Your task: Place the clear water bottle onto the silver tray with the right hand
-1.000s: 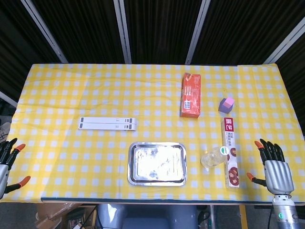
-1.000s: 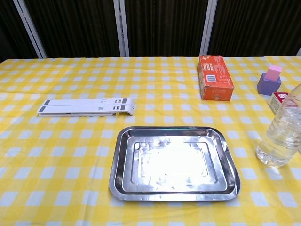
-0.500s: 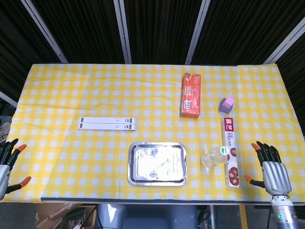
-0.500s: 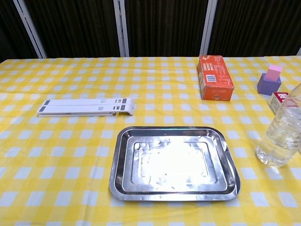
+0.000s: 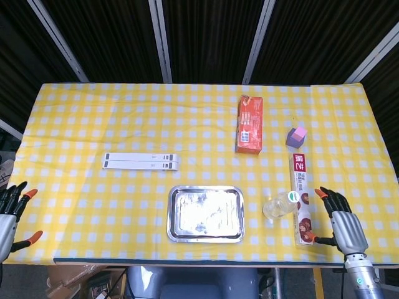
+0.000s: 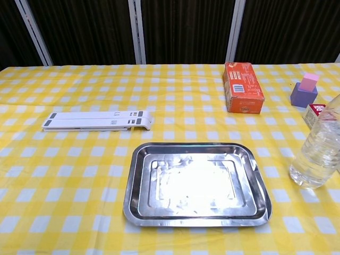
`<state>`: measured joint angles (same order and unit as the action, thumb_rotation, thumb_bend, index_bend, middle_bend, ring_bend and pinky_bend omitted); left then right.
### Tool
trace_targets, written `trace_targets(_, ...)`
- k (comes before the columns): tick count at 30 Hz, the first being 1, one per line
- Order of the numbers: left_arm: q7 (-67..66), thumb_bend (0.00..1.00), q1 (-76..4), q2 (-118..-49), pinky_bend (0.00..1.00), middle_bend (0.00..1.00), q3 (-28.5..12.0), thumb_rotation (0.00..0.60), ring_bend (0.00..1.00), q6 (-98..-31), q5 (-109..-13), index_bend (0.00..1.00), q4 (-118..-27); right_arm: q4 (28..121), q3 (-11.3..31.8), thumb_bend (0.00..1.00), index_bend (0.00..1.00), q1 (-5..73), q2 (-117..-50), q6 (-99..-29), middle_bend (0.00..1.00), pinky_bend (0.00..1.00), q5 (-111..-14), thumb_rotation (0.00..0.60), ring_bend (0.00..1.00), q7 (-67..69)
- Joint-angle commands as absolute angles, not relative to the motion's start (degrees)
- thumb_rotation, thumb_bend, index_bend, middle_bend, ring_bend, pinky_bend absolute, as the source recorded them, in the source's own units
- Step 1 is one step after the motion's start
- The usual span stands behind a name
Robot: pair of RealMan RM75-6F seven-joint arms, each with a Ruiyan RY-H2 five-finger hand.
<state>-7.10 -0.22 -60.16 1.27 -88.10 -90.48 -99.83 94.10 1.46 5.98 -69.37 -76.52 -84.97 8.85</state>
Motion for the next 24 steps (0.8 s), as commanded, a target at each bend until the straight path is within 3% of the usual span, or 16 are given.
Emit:
trace_targets(1,-7.31,0.20,-0.30,-60.24,0.00,0.00,1.25,0.600,0.00,-87.99,-90.43,0.13,-99.93,94.07,1.38,0.14,0.11,7.46,-69.45,-74.00,0.07,0.00,-85.14,0.600,0.00,12.17)
trace_targets(12,-7.95,0.20,-0.48,-60.40,0.00,0.00,0.91,0.600,0.00,-87.50,-89.37,0.13,-100.04,95.37,4.73,0.14,0.11,11.61,-70.42,-67.71,0.07,0.00,-80.03,0.600,0.00,15.91)
trace_targets(24,-9.02,0.20,-0.53,-60.58,0.00,0.00,1.00,0.600,0.00,-87.25,-89.14,0.14,-100.47,97.12,3.36,0.14,0.11,14.52,-69.51,-59.16,0.07,0.00,-81.07,0.600,0.00,33.73)
